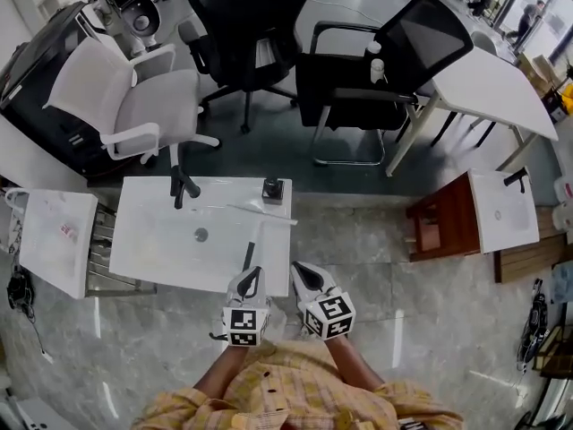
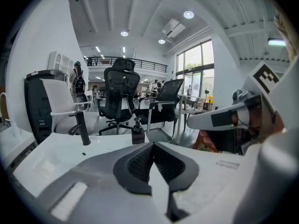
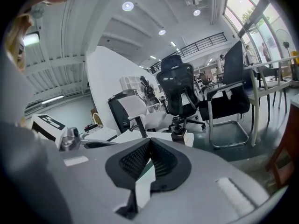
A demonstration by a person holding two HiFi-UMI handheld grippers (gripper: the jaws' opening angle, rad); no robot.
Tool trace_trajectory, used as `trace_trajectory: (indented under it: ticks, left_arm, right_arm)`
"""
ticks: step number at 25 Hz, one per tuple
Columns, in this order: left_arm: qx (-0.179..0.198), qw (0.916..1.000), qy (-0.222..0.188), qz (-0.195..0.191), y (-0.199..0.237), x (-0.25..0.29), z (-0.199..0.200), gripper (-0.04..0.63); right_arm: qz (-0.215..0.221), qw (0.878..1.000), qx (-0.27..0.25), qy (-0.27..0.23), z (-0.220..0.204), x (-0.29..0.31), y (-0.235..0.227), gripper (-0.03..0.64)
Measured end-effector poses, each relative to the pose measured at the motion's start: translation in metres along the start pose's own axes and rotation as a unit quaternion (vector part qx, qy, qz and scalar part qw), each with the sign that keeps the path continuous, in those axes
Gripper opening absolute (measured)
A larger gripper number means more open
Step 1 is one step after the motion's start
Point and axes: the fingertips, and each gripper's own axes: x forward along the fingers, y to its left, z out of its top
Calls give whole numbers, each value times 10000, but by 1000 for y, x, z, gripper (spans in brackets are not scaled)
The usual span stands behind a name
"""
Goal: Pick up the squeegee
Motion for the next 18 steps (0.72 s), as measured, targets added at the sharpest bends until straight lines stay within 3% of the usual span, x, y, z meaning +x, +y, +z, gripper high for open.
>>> trace_trajectory:
  ticks: [18]
  left_arm:
    - [111, 9984, 532, -123, 43, 71, -32, 17]
  right_arm:
    - [-565, 9976, 342, 201, -21, 51, -32, -2]
